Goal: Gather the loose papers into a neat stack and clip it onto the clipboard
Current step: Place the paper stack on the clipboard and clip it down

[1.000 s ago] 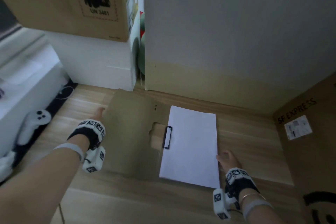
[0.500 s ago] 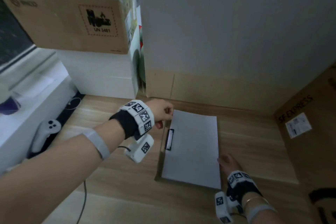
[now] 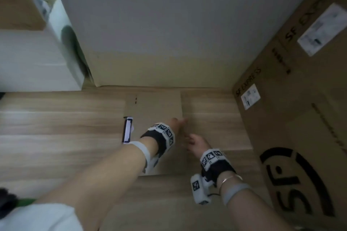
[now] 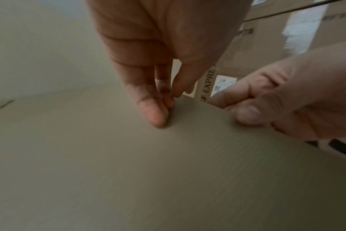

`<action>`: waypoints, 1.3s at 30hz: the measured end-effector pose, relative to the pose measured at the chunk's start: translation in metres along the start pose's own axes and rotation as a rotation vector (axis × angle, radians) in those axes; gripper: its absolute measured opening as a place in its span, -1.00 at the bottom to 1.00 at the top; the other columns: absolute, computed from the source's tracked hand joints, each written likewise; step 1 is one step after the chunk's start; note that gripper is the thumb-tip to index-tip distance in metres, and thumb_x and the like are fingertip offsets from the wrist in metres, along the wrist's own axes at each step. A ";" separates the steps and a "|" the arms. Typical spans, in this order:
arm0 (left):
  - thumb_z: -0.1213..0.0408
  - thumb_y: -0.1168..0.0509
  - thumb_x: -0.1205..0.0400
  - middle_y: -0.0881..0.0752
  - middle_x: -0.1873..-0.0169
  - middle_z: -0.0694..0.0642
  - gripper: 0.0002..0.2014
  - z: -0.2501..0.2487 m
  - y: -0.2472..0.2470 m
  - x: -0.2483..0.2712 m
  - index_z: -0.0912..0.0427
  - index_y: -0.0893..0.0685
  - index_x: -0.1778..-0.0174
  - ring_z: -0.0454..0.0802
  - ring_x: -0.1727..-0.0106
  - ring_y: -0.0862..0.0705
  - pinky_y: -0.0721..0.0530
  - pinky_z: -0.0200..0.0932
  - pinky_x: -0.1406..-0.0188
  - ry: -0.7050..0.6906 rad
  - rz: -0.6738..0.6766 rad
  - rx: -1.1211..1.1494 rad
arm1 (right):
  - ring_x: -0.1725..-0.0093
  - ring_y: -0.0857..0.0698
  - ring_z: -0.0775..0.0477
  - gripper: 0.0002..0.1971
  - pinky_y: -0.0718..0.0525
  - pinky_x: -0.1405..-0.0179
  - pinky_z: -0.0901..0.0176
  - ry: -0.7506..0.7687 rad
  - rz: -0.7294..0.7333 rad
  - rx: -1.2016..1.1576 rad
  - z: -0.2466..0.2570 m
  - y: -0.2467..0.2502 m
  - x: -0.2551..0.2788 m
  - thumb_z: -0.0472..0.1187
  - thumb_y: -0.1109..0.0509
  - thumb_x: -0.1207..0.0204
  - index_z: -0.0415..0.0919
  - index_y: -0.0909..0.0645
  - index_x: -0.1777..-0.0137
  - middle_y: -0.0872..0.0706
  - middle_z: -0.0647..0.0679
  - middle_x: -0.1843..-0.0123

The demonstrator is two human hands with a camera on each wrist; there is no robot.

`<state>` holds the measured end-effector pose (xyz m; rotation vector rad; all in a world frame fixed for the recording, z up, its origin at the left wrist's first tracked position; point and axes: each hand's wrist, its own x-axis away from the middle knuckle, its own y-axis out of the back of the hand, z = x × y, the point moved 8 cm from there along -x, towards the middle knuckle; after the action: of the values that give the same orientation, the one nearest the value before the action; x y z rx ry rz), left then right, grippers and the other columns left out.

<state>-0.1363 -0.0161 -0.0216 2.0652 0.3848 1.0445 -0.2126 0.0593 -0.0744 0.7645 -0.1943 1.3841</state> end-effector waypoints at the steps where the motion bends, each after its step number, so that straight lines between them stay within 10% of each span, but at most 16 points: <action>1: 0.33 -0.14 -0.67 -0.45 -0.46 0.30 -0.47 0.011 -0.004 -0.002 0.03 -0.24 -0.59 0.24 -0.42 -0.52 -0.50 0.02 -0.36 0.040 -0.035 0.067 | 0.06 -0.67 -0.04 -0.63 -0.60 0.10 0.28 -0.003 -0.014 0.058 -0.002 0.000 0.000 -0.40 -0.39 -0.49 -0.27 -0.58 -0.31 -0.72 0.04 0.12; 8: 0.26 -0.10 -0.59 -0.26 -0.46 0.20 -0.52 0.130 -0.032 0.012 -0.22 -0.31 -0.42 0.33 -0.55 -0.14 -0.37 0.25 -0.47 0.415 -0.136 0.134 | -0.31 -0.64 -0.13 -0.43 -0.53 -0.38 0.14 -0.108 -0.110 0.239 -0.028 -0.007 -0.014 -0.27 -0.47 -0.45 -0.17 -0.46 -0.48 -0.66 -0.14 -0.36; 14: 0.29 -0.07 -0.66 -0.33 -0.40 0.31 -0.55 0.171 -0.040 0.037 -0.03 -0.29 -0.49 0.35 -0.39 -0.37 -0.38 0.23 -0.45 0.694 -0.254 0.320 | -0.22 -0.68 -0.08 -0.41 -0.54 -0.29 0.23 -0.133 -0.143 0.249 -0.027 -0.010 -0.016 -0.32 -0.46 -0.47 -0.20 -0.41 -0.51 -0.68 -0.12 -0.32; 19: 0.24 -0.33 -0.56 -0.45 -0.45 0.38 -0.26 0.188 -0.031 0.040 0.05 -0.13 -0.62 0.35 -0.42 -0.50 -0.48 0.10 -0.38 0.711 -0.373 0.657 | -0.32 -0.65 -0.09 -0.41 -0.49 -0.36 0.25 -0.162 -0.128 0.263 -0.021 -0.013 -0.017 -0.28 -0.45 -0.49 -0.16 -0.39 -0.52 -0.65 -0.10 -0.39; 26: 0.11 -0.27 -0.61 -0.60 -0.34 0.35 -0.50 0.211 -0.038 0.050 0.38 -0.52 -0.37 0.24 -0.32 -0.61 -0.53 0.01 -0.35 0.701 -0.195 0.792 | -0.37 -0.58 -0.14 -0.38 -0.47 -0.48 0.09 -0.146 -0.084 0.287 -0.014 -0.027 -0.014 -0.21 -0.42 -0.52 -0.20 -0.32 -0.56 -0.54 -0.18 -0.45; 31: 0.15 -0.24 -0.64 -0.64 -0.28 0.43 -0.52 0.233 -0.024 0.062 0.44 -0.50 -0.36 0.32 -0.26 -0.63 -0.50 -0.05 -0.10 0.663 -0.356 0.904 | -0.56 -0.35 -0.20 -0.39 -0.27 -0.56 0.06 -0.102 -0.090 0.215 0.005 -0.051 -0.014 -0.17 -0.27 -0.62 -0.11 -0.16 -0.63 -0.25 -0.19 -0.59; 39: 0.07 -0.18 -0.66 -0.68 -0.20 0.44 -0.51 0.302 -0.004 0.091 0.41 -0.55 -0.33 0.34 -0.21 -0.67 -0.55 0.02 -0.14 0.732 -0.461 0.938 | -0.34 -0.63 -0.18 -0.23 -0.55 -0.42 -0.02 -0.102 -0.024 0.046 0.055 -0.095 -0.038 -0.35 -0.41 -0.50 0.08 -0.14 -0.62 -0.61 -0.23 -0.41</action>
<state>0.1566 -0.1144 -0.0841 2.0479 1.9197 1.4439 -0.1153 -0.0034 -0.0892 0.8740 -0.2332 1.3319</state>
